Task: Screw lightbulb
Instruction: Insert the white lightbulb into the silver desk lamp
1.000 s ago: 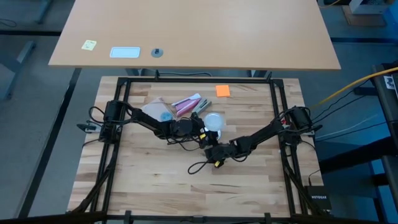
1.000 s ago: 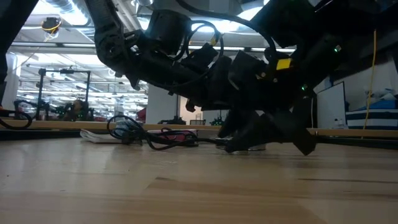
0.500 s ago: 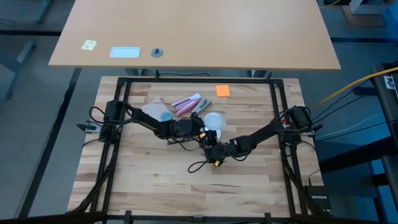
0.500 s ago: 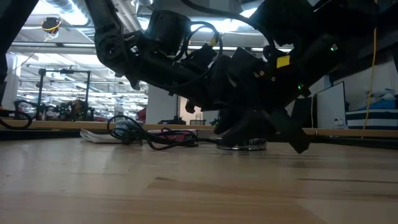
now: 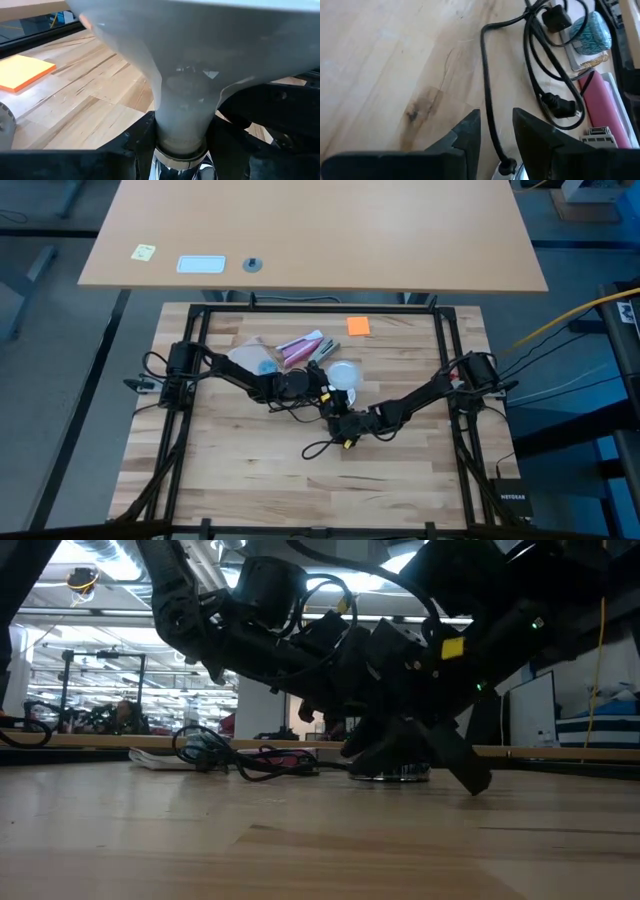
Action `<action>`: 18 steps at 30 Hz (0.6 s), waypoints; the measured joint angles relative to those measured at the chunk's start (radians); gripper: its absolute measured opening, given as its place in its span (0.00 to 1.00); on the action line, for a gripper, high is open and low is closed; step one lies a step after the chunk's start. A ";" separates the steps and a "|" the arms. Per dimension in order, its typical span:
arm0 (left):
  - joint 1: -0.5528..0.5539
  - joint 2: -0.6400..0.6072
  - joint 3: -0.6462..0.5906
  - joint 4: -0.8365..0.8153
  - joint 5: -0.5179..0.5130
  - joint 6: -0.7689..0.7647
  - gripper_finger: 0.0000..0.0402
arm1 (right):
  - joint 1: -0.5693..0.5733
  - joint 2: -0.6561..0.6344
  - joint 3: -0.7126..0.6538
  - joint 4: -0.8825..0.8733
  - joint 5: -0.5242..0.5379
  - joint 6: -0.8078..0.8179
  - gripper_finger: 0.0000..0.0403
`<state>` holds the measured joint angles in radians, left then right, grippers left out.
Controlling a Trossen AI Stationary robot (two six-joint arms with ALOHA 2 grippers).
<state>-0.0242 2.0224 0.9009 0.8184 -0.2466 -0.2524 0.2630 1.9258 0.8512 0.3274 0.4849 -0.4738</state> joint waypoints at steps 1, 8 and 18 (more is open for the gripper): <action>0.000 0.000 0.000 -0.002 0.001 -0.002 0.37 | 0.000 0.003 0.000 0.012 0.009 0.003 0.29; 0.000 -0.001 0.000 -0.006 0.002 0.007 0.37 | 0.000 0.006 0.001 0.015 0.010 0.002 0.29; 0.000 -0.001 0.002 -0.015 0.001 0.021 0.37 | 0.000 0.006 0.002 -0.008 -0.002 -0.001 0.22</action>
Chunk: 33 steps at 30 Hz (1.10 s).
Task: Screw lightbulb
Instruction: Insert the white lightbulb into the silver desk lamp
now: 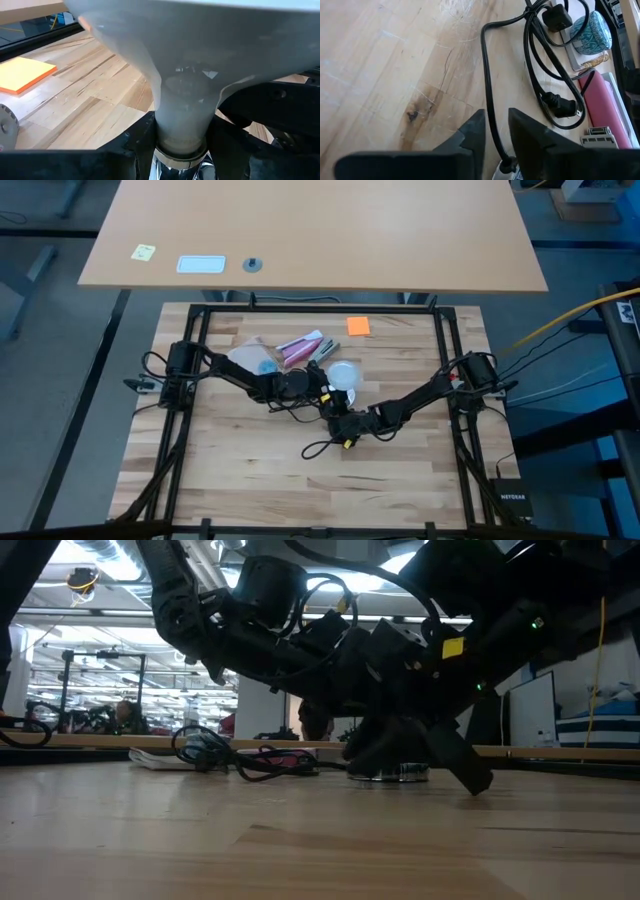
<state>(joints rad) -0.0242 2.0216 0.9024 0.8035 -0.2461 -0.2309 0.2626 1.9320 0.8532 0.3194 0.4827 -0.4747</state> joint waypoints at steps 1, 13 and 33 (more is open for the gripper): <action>0.000 0.000 0.000 0.000 0.000 0.000 0.37 | 0.000 0.000 0.000 -0.001 0.000 0.000 0.19; 0.000 0.000 0.001 -0.001 -0.002 0.002 0.37 | 0.000 0.002 0.000 0.001 -0.009 0.023 0.02; -0.006 0.001 0.003 -0.002 -0.008 0.059 0.37 | 0.025 -0.032 0.002 -0.078 -0.111 0.155 0.01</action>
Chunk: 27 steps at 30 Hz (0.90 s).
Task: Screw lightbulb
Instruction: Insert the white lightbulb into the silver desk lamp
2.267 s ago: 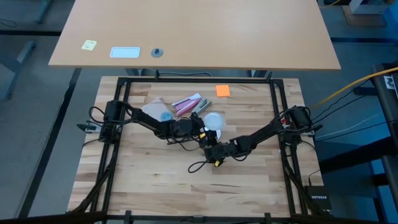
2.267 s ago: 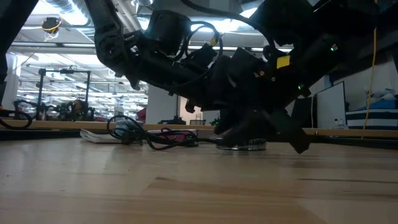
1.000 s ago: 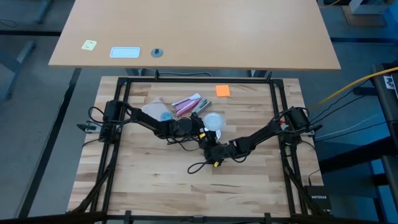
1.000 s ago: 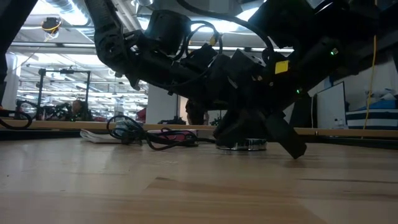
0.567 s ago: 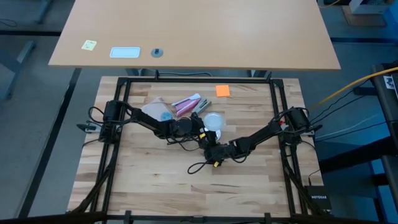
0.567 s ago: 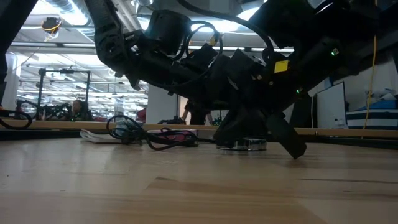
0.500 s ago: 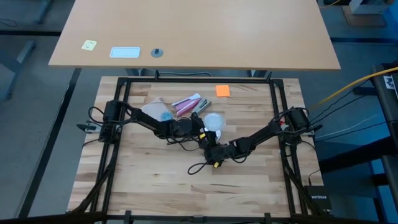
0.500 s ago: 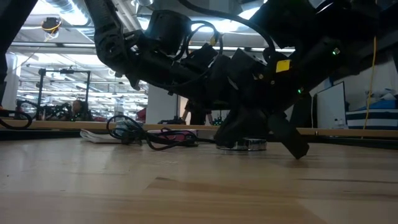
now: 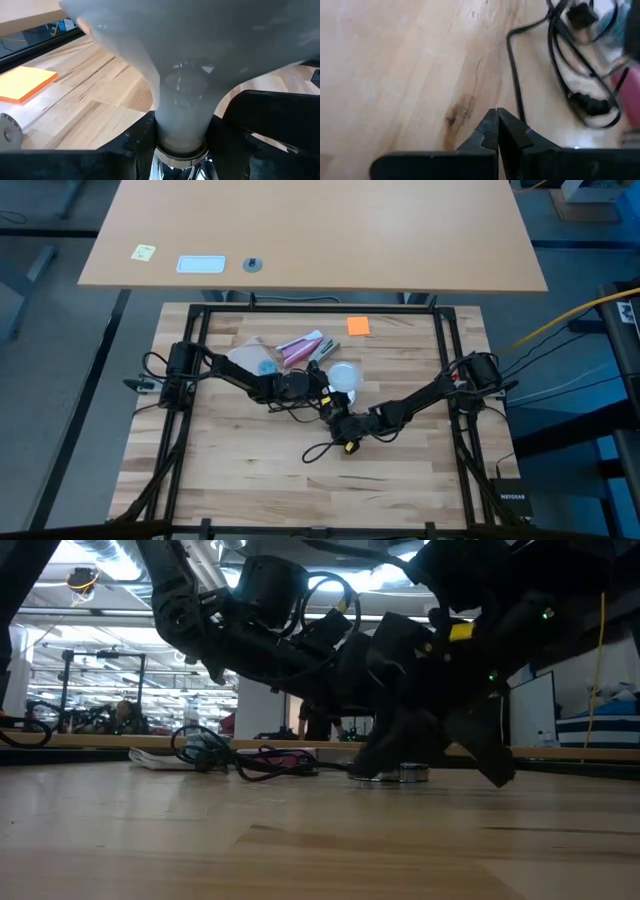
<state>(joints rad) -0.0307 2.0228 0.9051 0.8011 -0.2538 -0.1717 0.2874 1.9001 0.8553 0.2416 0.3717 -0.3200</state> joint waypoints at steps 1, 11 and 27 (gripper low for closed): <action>0.000 0.000 0.000 0.002 0.002 -0.002 0.37 | 0.000 -0.005 0.003 -0.017 -0.002 0.014 0.01; 0.000 -0.001 -0.002 -0.004 0.011 -0.010 0.37 | 0.001 -0.007 0.069 -0.090 0.063 0.028 0.03; 0.002 0.000 0.000 0.015 0.002 -0.053 0.37 | 0.002 -0.029 0.337 -0.709 0.142 0.020 0.02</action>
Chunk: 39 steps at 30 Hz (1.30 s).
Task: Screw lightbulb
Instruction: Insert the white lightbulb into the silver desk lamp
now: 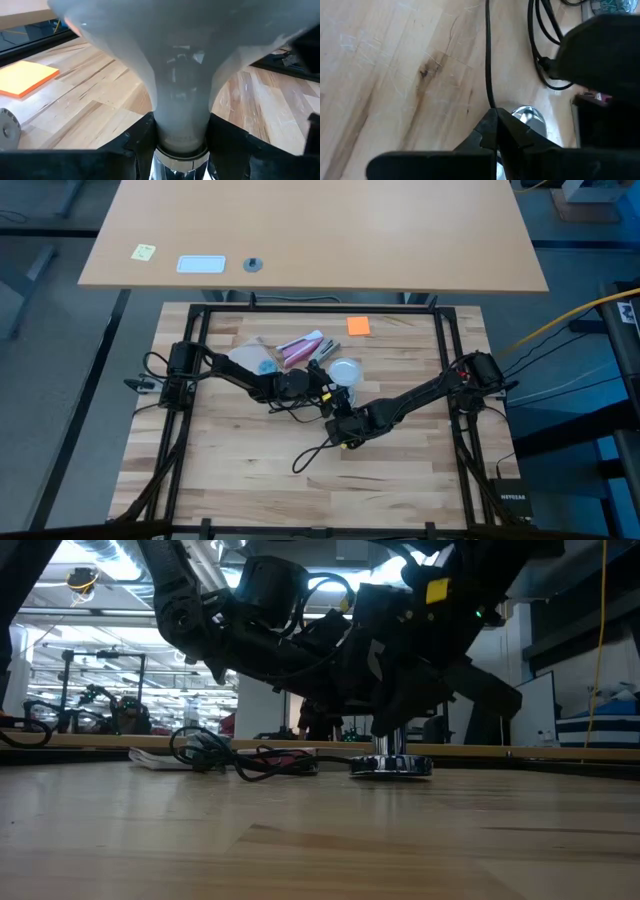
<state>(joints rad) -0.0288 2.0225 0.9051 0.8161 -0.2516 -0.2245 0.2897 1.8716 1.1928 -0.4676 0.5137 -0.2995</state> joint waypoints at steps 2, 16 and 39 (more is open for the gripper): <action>0.000 0.000 0.000 0.004 0.000 0.000 0.37 | 0.000 -0.001 0.015 -0.023 0.000 0.004 0.02; -0.005 0.001 -0.002 0.003 0.025 0.067 0.37 | 0.025 -0.005 0.040 -0.166 -0.230 0.233 0.02; -0.010 0.000 -0.002 -0.013 0.014 0.078 0.37 | 0.328 -0.019 -0.063 -0.296 0.000 1.198 0.03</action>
<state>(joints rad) -0.0391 2.0224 0.9031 0.8031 -0.2379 -0.1466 0.6177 1.8526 1.1301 -0.7635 0.5138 0.8990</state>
